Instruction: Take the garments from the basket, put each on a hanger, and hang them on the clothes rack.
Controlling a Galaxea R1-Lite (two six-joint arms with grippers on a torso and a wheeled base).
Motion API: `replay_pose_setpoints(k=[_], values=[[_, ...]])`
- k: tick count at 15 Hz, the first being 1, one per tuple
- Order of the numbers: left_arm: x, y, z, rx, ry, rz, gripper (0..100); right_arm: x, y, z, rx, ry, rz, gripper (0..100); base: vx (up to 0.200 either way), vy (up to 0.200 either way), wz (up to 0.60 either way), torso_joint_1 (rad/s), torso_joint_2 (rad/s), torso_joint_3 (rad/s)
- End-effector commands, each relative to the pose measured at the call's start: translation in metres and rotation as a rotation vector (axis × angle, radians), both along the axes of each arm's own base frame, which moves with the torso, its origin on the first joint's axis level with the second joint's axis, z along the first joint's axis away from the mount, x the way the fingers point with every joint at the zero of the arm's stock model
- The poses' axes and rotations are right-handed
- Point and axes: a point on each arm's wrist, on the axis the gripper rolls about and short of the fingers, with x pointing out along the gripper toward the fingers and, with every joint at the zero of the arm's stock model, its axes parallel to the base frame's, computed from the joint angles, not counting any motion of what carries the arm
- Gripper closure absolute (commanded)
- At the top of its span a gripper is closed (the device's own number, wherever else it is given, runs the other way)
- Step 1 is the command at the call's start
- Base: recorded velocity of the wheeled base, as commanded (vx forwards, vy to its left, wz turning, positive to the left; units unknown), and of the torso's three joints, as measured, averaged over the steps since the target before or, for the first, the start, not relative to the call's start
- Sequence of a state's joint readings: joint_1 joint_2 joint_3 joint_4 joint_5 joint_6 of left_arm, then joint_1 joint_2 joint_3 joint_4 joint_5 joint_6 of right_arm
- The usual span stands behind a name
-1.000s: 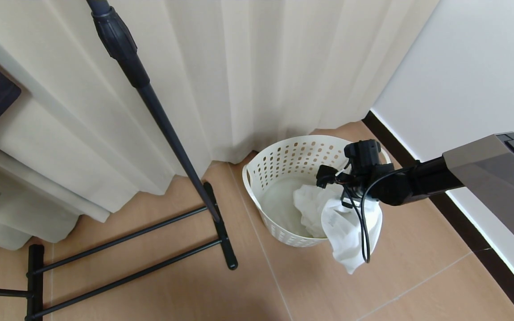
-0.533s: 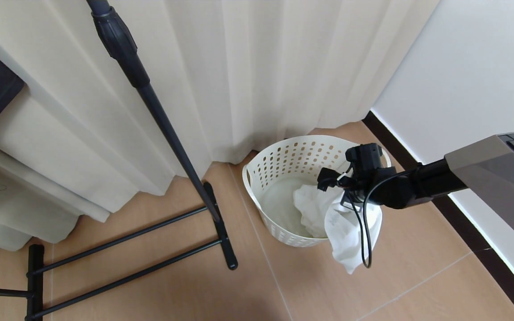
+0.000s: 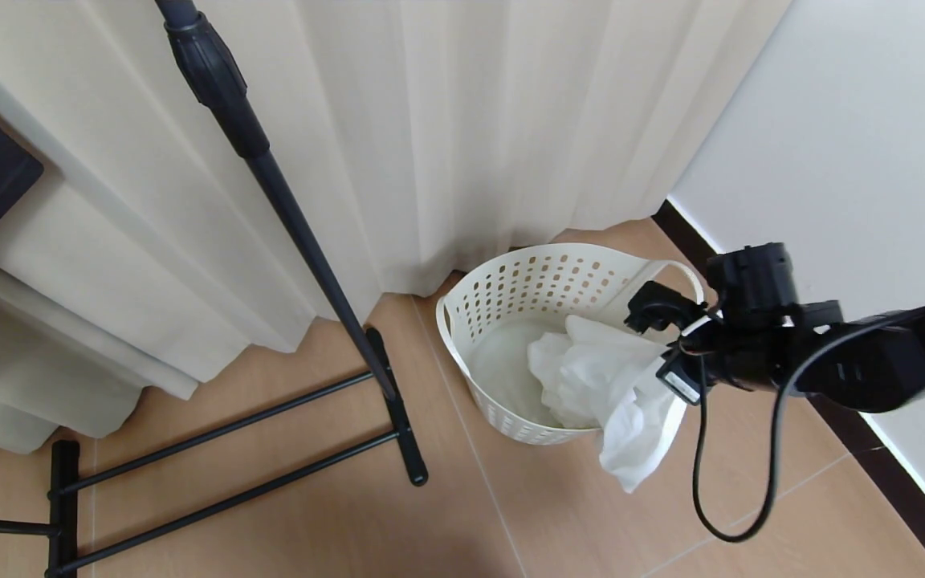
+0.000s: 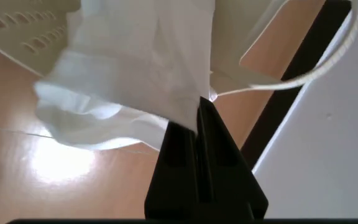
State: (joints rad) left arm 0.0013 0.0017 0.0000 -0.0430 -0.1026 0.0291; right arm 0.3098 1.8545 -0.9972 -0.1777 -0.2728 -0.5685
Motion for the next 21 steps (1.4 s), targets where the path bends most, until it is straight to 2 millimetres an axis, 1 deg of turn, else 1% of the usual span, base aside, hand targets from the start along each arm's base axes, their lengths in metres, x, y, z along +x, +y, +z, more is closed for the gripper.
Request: replay_pose_setpoints(k=[1,2,3,4,5,6,8,12,15,18,21], values=[[0.0,0.0,0.0,0.0,-0.002,0.0,0,-0.086,-0.007,0.048,0.22,-0.112,0.022,100,0.0,0.0,0.0,0.0,0.0,0.0],[0.0,0.0,0.0,0.0,-0.002,0.0,0,-0.111,-0.006,0.06,0.292,-0.148,0.063,100,0.0,0.0,0.0,0.0,0.0,0.0],[0.0,0.0,0.0,0.002,-0.002,-0.001,0,-0.123,-0.006,0.066,0.329,-0.17,0.086,100,0.0,0.0,0.0,0.0,0.0,0.0],[0.0,0.0,0.0,0.0,-0.002,0.0,0,-0.14,-0.004,0.076,0.383,-0.202,0.122,100,0.0,0.0,0.0,0.0,0.0,0.0],[0.0,0.0,0.0,0.0,-0.002,0.0,0,-0.164,0.0,0.087,0.471,-0.231,0.191,100,0.0,0.0,0.0,0.0,0.0,0.0],[0.0,0.0,0.0,0.0,0.0,0.0,0,-0.174,0.001,0.092,0.518,-0.242,0.221,100,0.0,0.0,0.0,0.0,0.0,0.0],[0.0,0.0,0.0,0.003,0.0,-0.001,0,-0.188,-0.004,0.097,0.592,-0.264,0.23,100,0.0,0.0,0.0,0.0,0.0,0.0],[0.0,0.0,0.0,0.003,0.0,-0.001,0,-0.196,-0.008,0.097,0.635,-0.246,0.286,100,0.0,0.0,0.0,0.0,0.0,0.0],[0.0,0.0,0.0,0.003,0.0,-0.001,0,-0.195,-0.008,0.095,0.632,-0.24,0.286,100,0.0,0.0,0.0,0.0,0.0,0.0],[0.0,0.0,0.0,0.003,0.0,-0.003,0,-0.19,-0.005,0.093,0.639,-0.252,0.284,100,0.0,0.0,0.0,0.0,0.0,0.0],[0.0,0.0,0.0,0.003,0.0,-0.003,0,-0.188,-0.004,0.087,0.626,-0.243,0.281,100,0.0,0.0,0.0,0.002,0.0,0.118]])
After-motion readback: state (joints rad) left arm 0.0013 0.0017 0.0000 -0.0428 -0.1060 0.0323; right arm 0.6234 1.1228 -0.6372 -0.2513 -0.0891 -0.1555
